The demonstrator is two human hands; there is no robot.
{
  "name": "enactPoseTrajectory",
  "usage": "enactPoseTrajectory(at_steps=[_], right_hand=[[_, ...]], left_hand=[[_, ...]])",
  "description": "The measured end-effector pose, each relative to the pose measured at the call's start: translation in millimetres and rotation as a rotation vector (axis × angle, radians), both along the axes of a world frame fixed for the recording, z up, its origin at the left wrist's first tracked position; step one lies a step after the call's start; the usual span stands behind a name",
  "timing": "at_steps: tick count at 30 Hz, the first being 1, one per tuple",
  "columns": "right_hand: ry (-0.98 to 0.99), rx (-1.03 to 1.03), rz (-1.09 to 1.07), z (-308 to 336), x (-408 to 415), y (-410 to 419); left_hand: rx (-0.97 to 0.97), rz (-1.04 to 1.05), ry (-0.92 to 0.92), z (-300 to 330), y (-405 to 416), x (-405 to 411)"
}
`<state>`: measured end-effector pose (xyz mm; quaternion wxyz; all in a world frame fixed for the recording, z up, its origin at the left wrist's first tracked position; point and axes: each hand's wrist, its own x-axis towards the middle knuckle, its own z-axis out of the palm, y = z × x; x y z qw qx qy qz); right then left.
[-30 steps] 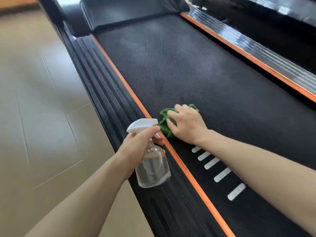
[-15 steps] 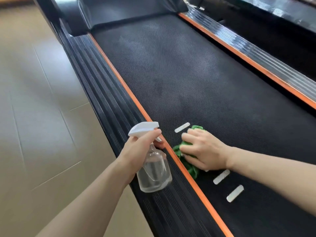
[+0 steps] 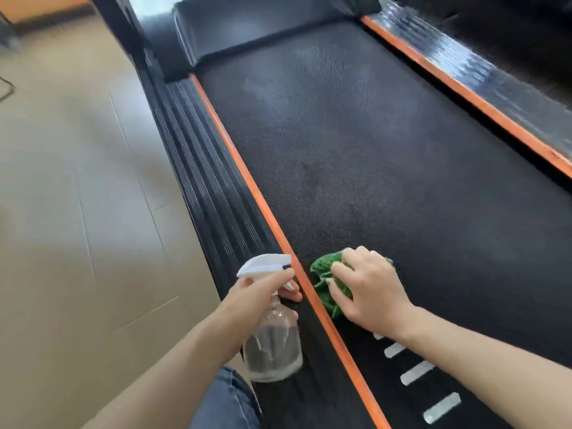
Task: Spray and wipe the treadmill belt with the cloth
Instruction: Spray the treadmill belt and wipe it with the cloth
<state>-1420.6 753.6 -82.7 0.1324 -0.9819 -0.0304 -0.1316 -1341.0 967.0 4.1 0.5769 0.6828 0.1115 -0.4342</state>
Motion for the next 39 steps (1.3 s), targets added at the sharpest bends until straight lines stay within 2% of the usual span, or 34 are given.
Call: enactPoseTrajectory(at_steps=[3,4,8,10,12,18,24,31,34,36,39], right_hand=[[0.022,-0.050,0.127,7,-1,-13],[0.003,-0.056,0.110,12,16,-19],[-0.198,0.073,-0.349,32,134,-32],[-0.087,0.051,-0.408,19,184,-26],[0.037,-0.053,-0.377,-8,195,-16],[-0.018,-0.104,-0.366,-21,187,-20],[0.032,-0.124,-0.380,-20,188,-17],[0.029,-0.147,-0.405,-18,189,-14],[0.068,-0.139,-0.449,-7,189,-6],[0.106,-0.119,-0.438,0,165,3],[0.116,-0.073,-0.361,5,86,19]], left_hand=[[0.031,0.009,0.009,18,2,21],[0.022,-0.001,0.007,25,2,30],[-0.087,-0.050,-0.055,38,-11,76],[-0.103,-0.063,-0.064,28,-21,105],[-0.098,-0.099,-0.038,18,-33,132],[-0.099,-0.134,0.053,-4,-56,161],[-0.076,-0.204,0.131,6,-60,190],[-0.126,-0.342,0.058,31,-48,207],[-0.090,-0.348,0.011,37,-47,198],[-0.050,-0.388,0.027,41,-45,187],[0.032,-0.457,-0.017,48,-45,172]])
